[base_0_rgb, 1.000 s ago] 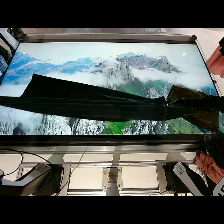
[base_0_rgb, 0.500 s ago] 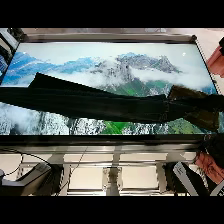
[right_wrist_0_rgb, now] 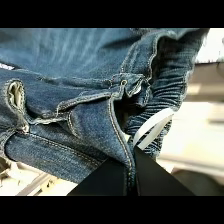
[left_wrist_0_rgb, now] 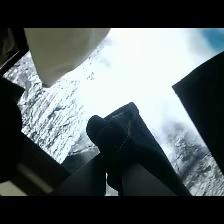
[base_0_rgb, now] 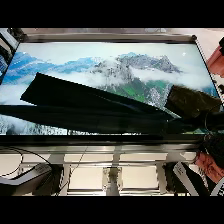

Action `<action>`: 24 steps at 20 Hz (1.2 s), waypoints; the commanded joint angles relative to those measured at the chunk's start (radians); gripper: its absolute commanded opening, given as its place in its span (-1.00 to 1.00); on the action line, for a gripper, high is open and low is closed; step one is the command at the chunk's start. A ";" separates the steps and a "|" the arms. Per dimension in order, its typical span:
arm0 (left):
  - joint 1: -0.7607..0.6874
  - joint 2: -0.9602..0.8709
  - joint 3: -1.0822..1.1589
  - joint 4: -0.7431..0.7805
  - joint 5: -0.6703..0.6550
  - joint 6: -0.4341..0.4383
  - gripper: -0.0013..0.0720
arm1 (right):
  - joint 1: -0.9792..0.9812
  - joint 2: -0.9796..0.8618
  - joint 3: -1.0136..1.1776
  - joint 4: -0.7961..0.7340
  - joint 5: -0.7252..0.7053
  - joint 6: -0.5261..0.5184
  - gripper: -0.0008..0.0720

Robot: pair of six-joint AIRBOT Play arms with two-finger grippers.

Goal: Fold the clothes and pants, and hang the long-sleeved shirts on hangers.

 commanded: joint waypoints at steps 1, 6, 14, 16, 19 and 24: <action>-0.050 -0.036 0.000 0.164 0.002 -0.026 -0.84 | 0.000 0.001 -0.119 -0.047 0.002 0.013 -0.91; -0.174 -0.106 0.001 0.242 0.010 -0.067 -0.84 | 0.000 0.000 -0.207 -0.079 -0.010 0.012 -0.91; -0.412 -0.168 0.006 0.242 0.395 -0.206 -0.84 | 0.000 0.000 -0.208 0.074 -0.501 0.083 -0.91; -0.461 -0.194 0.006 0.242 0.489 -0.206 -0.84 | 0.000 -0.002 -0.209 0.079 -0.568 0.092 -0.91; -0.528 -0.267 0.042 0.242 0.538 -0.206 -0.84 | 0.023 -0.024 -0.229 0.109 -0.615 0.092 -0.90; -0.597 -0.401 0.133 0.242 0.538 -0.218 -0.84 | 0.175 -0.095 -0.265 0.120 -0.770 0.126 -0.90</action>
